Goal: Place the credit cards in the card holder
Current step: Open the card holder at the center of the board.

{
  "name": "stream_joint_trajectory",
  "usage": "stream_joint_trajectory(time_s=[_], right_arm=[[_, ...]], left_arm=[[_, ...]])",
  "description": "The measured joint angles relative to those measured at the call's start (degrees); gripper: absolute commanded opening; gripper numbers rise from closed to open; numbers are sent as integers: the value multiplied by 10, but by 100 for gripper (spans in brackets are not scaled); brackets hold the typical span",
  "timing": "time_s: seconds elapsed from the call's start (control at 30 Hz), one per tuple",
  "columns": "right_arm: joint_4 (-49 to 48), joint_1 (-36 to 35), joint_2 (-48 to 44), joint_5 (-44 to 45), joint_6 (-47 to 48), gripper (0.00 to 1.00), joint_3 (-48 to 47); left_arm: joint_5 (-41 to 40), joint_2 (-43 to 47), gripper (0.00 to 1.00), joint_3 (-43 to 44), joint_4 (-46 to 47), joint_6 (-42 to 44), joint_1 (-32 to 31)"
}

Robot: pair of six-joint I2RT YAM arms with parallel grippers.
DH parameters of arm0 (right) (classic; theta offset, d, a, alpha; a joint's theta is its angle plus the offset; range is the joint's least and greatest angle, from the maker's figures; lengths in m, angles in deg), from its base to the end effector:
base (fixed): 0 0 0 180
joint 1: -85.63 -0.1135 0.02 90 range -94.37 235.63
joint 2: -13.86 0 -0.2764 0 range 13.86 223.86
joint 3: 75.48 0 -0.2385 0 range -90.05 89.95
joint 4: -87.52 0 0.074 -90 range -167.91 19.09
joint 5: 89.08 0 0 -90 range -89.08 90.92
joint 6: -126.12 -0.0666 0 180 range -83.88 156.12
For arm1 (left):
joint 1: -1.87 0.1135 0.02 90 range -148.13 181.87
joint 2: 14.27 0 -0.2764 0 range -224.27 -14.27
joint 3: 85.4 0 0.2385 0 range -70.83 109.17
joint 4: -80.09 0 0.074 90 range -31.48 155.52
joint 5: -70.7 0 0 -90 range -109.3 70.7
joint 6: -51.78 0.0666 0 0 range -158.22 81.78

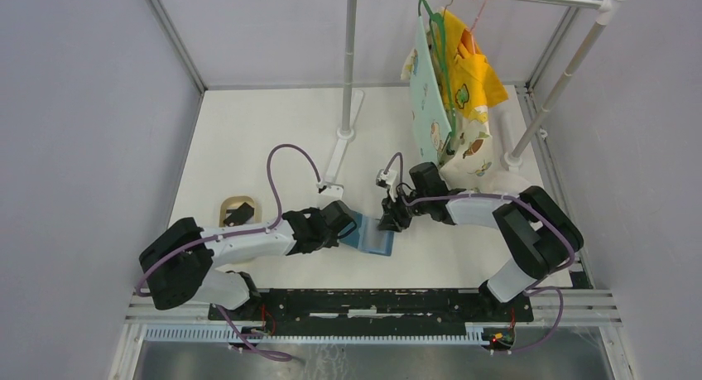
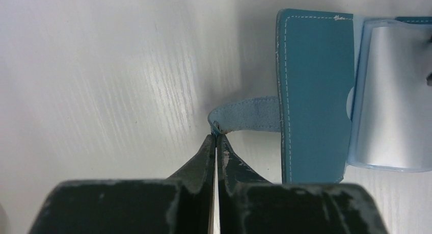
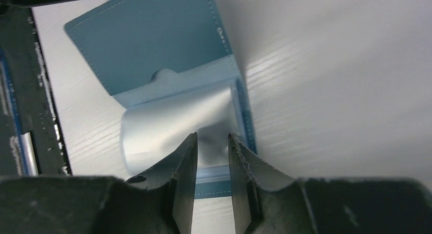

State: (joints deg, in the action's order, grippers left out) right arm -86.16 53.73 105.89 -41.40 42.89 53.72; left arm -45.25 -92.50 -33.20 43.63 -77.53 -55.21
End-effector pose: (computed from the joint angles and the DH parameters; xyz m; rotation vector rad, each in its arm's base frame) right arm 0.2245 0.1926 0.1416 -1.1157 2.1087 1.0906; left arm 0.1548 -0.1854 0.1607 0.2460 2.4832 -0.0720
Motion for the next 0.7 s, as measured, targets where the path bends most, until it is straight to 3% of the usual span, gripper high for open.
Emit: stream_joint_trajectory(time_s=[0.17,0.4,0.5,0.63,0.7], right_arm=[[32,-8,-2,50,29,39,-27],[65,-7,-62,-3,89,47,-27],[54,-8,-86,-42,96,43,-22],[30,-14,-75,-76,70,28,-17],[16,-19,-54,-82,44,27,-17]], left_arm=[[10,4,7,10,-20,-2,0],[41,-10,7,10,-15,-1,0],[63,-33,6,10,2,-1,0],[102,-44,6,10,58,-1,1],[120,-50,6,10,79,-1,1]])
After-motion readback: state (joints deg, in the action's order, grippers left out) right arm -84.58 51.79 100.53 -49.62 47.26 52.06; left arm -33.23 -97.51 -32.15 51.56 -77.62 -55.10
